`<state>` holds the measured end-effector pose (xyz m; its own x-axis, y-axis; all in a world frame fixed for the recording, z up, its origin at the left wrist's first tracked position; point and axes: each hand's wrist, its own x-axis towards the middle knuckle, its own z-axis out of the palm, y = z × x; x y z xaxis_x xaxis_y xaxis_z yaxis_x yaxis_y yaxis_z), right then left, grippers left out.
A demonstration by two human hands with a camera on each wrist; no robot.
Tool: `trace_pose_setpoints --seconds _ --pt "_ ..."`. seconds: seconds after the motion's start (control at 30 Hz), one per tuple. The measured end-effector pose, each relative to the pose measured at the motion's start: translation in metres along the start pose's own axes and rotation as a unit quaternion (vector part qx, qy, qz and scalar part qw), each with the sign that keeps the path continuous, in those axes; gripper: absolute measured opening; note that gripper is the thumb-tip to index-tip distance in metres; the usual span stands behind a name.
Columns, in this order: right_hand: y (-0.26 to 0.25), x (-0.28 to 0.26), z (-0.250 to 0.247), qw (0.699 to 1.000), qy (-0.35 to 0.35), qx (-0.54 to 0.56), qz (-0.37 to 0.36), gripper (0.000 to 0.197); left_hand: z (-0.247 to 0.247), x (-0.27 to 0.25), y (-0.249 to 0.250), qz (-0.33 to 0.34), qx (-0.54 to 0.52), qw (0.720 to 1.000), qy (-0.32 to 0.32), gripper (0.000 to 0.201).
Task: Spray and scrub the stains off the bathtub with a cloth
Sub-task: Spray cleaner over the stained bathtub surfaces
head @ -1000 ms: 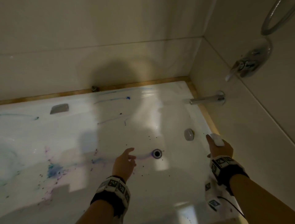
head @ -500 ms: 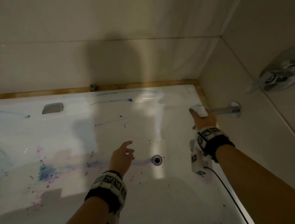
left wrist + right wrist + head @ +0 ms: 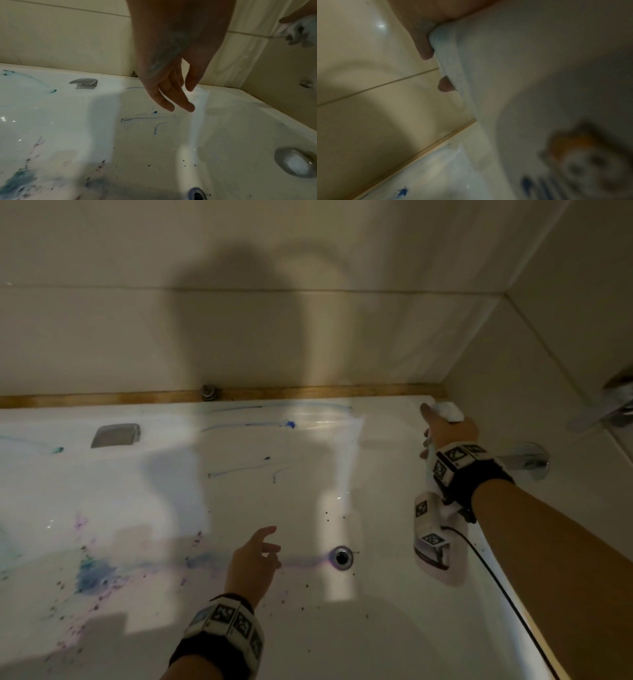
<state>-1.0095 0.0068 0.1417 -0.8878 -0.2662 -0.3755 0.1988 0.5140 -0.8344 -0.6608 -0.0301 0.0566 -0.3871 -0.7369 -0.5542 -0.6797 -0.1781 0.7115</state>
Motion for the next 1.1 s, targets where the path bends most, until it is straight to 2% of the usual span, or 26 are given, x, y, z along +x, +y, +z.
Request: trace_pose_setpoints --seconds 0.07,0.13,0.37,0.47,0.57,0.63,0.7,0.77,0.87,0.9,1.0,1.03,1.1 --pt "-0.004 -0.006 0.011 0.999 -0.041 -0.006 0.034 0.044 -0.005 0.0 -0.002 -0.007 -0.002 1.0 -0.001 0.043" --pt "-0.006 -0.01 0.024 0.997 -0.068 -0.015 0.038 0.045 -0.012 0.0 -0.005 -0.005 -0.001 1.0 0.003 0.044" --pt "-0.013 -0.043 0.07 0.997 -0.073 -0.023 0.014 0.045 -0.045 -0.002 -0.012 0.004 -0.028 0.999 0.025 0.042" --pt "-0.018 -0.063 0.09 0.995 -0.093 -0.031 -0.013 0.041 -0.059 -0.007 -0.015 0.004 -0.032 0.999 0.036 0.042" --pt "-0.022 -0.087 0.109 0.996 -0.078 -0.027 -0.038 0.033 -0.071 -0.014 -0.022 0.003 -0.033 0.999 0.043 0.041" --pt "-0.029 -0.107 0.118 0.994 -0.1 -0.032 -0.039 0.034 -0.078 -0.018 -0.026 0.005 -0.036 0.998 0.048 0.041" --pt "-0.033 -0.131 0.125 0.986 -0.152 -0.039 -0.052 0.041 -0.083 -0.022 -0.022 0.019 -0.037 0.998 0.037 0.043" --pt "-0.03 -0.16 0.129 0.971 -0.209 -0.053 -0.105 0.035 -0.083 -0.026 -0.009 0.05 -0.039 0.998 0.008 0.054" --pt "-0.014 -0.202 0.136 0.951 -0.254 -0.033 -0.175 0.019 -0.071 -0.028 0.016 0.071 -0.042 0.996 -0.036 0.086" --pt "-0.006 -0.21 0.139 0.948 -0.254 -0.021 -0.19 0.023 -0.067 -0.03 0.025 0.068 -0.051 0.995 -0.046 0.096" --pt "0.011 -0.227 0.148 0.953 -0.216 0.04 -0.208 0.07 -0.055 -0.033 0.04 0.054 -0.095 0.99 -0.084 0.111" --pt "0.014 -0.231 0.15 0.958 -0.203 0.058 -0.193 0.079 -0.052 -0.036 0.042 0.059 -0.087 0.99 -0.088 0.108" --pt "0.02 -0.236 0.154 0.962 -0.209 0.064 -0.166 0.087 -0.049 -0.041 0.042 0.082 -0.067 0.993 -0.051 0.088"
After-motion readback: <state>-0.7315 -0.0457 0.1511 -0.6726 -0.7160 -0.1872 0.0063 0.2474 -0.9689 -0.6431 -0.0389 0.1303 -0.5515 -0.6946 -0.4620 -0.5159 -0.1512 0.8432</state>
